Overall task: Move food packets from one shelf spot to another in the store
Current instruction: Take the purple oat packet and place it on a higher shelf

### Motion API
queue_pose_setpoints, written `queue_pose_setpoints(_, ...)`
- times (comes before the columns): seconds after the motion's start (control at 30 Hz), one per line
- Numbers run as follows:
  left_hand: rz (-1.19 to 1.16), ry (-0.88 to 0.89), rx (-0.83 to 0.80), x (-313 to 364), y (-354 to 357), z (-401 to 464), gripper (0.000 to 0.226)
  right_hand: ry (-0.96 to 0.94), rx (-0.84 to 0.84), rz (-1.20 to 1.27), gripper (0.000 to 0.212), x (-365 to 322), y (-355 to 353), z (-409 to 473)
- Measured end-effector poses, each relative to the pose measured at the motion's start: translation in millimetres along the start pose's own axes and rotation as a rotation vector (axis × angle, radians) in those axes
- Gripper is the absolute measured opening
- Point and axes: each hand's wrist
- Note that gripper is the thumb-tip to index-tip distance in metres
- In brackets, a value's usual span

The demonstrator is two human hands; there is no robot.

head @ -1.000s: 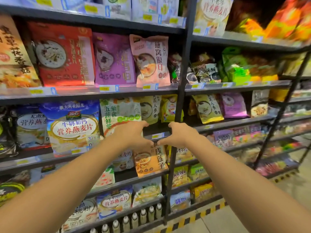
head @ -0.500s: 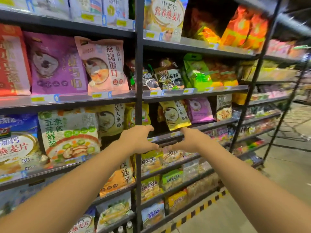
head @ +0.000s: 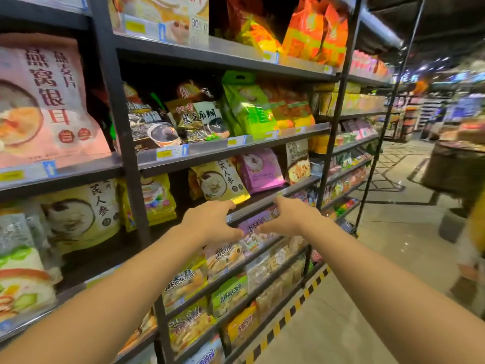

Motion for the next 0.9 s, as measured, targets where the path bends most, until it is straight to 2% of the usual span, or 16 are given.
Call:
queue_pose_setpoints(0.2,-0.002,0.077,-0.018,-9.7,8.1,100.2,0.088,0.097,-0.004,0.006,0.101,23.5,-13.4,73.2)
queue_pose_setpoints(0.5,0.015,0.146,-0.036,1.7,30.7,231.0,0.083,0.207,0.015,0.037,0.113,65.0,-18.4,172.0)
queue_pose_setpoints(0.7,0.028,0.115,-0.047,24.0,51.8,301.9,0.082,0.165,0.024,0.008,0.104,121.1,-24.7,238.1)
queue_pose_setpoints(0.9,0.028,0.003,-0.057,58.6,72.6,367.0,0.086,0.065,0.022,0.018,0.102,183.2,-45.7,311.9)
Point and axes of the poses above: each hand's wrist, its own z-axis towards the middle knuckle, its own y-axis out of the palm, x = y × z, and after that the axes turned 2 degrees about -y, right-handed
